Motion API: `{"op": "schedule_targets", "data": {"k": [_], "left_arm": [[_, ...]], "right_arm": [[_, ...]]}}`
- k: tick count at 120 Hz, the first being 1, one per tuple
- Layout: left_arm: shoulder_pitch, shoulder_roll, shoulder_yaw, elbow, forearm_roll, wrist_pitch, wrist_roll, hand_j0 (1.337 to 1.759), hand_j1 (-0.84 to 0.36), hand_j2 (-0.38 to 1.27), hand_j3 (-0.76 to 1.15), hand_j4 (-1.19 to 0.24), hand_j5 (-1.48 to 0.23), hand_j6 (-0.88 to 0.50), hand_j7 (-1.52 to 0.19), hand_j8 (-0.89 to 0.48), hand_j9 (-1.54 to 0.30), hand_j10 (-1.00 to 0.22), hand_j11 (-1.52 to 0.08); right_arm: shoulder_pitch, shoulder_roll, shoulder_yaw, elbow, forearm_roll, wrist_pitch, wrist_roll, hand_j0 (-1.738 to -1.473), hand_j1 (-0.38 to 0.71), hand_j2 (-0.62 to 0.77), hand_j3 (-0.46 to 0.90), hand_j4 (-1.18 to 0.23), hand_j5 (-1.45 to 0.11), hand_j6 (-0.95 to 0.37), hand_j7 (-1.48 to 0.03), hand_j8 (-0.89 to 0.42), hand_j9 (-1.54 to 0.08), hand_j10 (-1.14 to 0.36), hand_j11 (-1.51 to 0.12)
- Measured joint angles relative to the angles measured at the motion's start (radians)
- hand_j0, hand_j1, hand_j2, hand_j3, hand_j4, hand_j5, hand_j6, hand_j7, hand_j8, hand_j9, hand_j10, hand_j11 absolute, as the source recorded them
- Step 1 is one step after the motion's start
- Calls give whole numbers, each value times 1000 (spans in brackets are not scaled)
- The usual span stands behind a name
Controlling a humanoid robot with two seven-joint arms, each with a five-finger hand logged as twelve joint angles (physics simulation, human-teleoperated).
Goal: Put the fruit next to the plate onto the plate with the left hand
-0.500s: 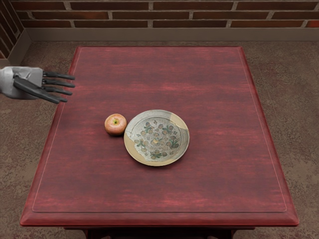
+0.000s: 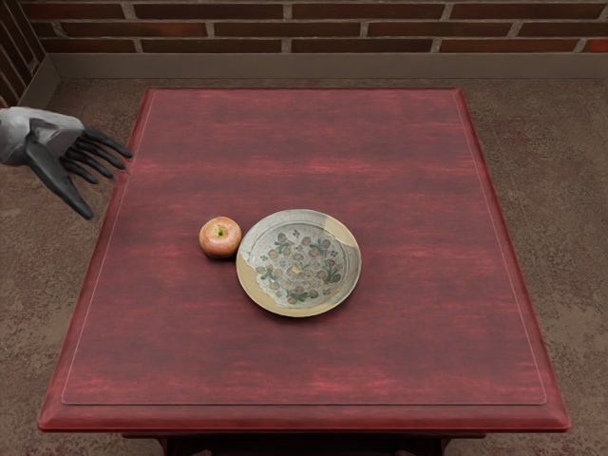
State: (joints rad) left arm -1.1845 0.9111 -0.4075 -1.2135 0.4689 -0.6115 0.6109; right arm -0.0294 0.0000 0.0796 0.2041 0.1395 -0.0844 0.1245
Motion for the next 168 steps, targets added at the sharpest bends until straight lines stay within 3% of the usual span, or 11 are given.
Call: {"op": "schedule_targets", "data": {"k": [15, 30, 61, 81, 91, 116, 145, 168], "left_arm": [[-25, 4, 9, -81, 108, 0, 0, 1658, 53, 50, 0, -250, -323, -250, -322, -250, -322, -250, -322], [-153, 4, 107, -143, 157, 51, 0, 1658, 53, 51, 0, -251, -323, -251, -323, -251, -323, -250, -323], [-195, -8, 226, -263, 185, 248, 0, 1658, 53, 51, 0, -253, -324, -253, -323, -253, -323, -252, -323], [-221, -86, 283, -307, 254, 359, 0, 1658, 53, 52, 0, -253, -324, -254, -323, -253, -323, -252, -323], [-291, -119, 358, -322, 268, 432, 0, 1658, 53, 52, 0, -253, -324, -254, -323, -253, -323, -252, -323], [-378, -184, 567, -373, 278, 664, 0, 1658, 53, 52, 0, -252, -324, -253, -323, -253, -323, -252, -323], [-372, -202, 694, -478, 276, 839, 0, 1658, 53, 52, 0, -252, -324, -253, -323, -253, -323, -251, -323], [-369, -293, 767, -504, 273, 939, 0, 1658, 52, 52, 0, -251, -324, -252, -323, -252, -323, -251, -323]], "right_arm": [[0, 0, 0, 0, 0, 0, 0, -1658, -307, -7, 0, -35, -45, -35, -45, -35, -45, -35, -45], [0, 0, 0, 2, 0, 0, 0, -1658, -307, -7, 0, -35, -45, -35, -45, -35, -45, -35, -45], [2, 0, 0, 3, 0, 0, 1, -1658, -307, -7, 0, -35, -45, -35, -45, -35, -45, -35, -45], [6, 0, 0, 2, 0, 0, 1, -1658, -307, -7, 0, -35, -45, -35, -45, -35, -45, -35, -45], [6, 0, 0, 2, 0, 0, 1, -1658, -307, -7, 0, -35, -45, -35, -45, -35, -45, -35, -45], [7, 0, 1, 2, 0, 0, 1, -1658, -307, -7, 0, -35, -45, -35, -45, -35, -45, -35, -45], [8, 0, 2, 2, 0, 0, 1, -1658, -307, -7, 0, -35, -45, -35, -45, -35, -45, -35, -45], [10, 0, 2, 2, 0, 0, 1, -1658, -307, -7, 0, -35, -45, -35, -45, -35, -45, -35, -45]]}}
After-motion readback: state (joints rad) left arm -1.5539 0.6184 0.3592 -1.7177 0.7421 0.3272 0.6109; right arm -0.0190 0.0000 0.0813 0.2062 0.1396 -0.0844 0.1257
